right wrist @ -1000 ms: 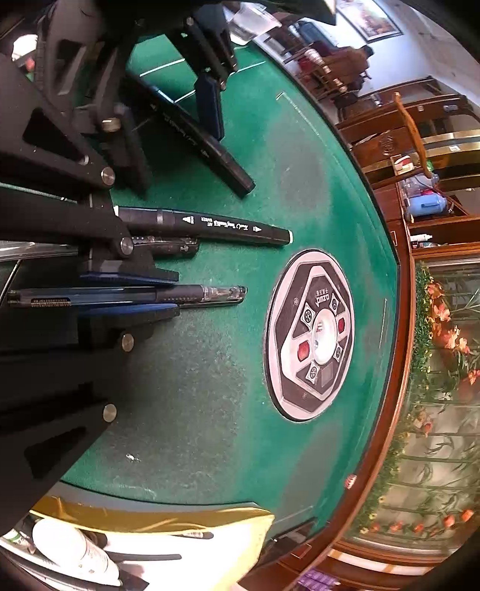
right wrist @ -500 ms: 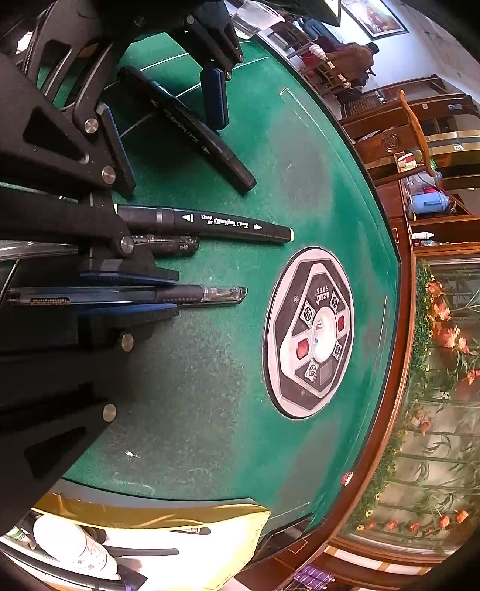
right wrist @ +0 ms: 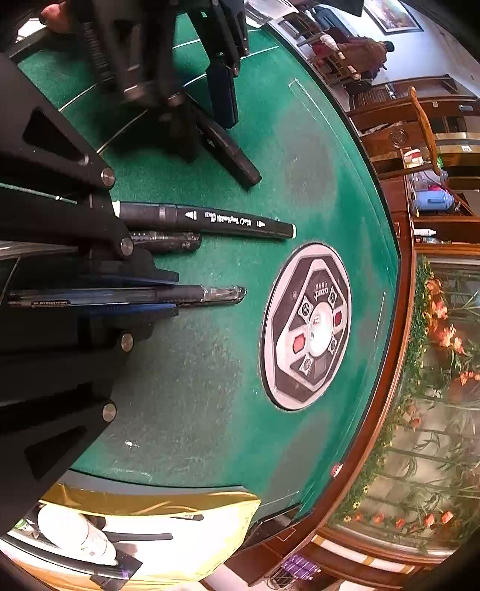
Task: Organize rigid objects
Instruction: 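Grasp a clear ballpoint pen with the right tool while the left tool approaches a black marker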
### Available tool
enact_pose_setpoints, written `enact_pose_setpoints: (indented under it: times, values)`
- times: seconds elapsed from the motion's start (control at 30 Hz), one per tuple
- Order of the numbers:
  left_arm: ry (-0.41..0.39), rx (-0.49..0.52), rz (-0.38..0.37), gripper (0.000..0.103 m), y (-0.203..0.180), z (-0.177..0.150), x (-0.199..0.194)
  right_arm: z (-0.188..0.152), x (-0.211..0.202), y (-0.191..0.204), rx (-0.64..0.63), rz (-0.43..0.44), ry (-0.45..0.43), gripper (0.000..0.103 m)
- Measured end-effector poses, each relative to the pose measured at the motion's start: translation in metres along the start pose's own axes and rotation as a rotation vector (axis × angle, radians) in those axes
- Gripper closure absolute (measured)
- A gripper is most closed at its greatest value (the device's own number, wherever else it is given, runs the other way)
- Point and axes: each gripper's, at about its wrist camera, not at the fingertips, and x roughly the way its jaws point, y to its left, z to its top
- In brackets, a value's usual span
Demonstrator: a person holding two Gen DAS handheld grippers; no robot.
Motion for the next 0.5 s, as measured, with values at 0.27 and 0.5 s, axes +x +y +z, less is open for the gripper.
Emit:
enact_pose_setpoints:
  times: [0.27, 0.5]
  values:
    - [-0.006, -0.070, -0.053, 0.088, 0.014, 0.000, -0.001, -0.014, -0.015, -0.012, 0.093, 0.064, -0.013, 0.094]
    - [-0.043, -0.089, -0.034, 0.088, 0.017, 0.000, -0.009, -0.024, -0.028, -0.023, 0.150, 0.098, -0.036, 0.094]
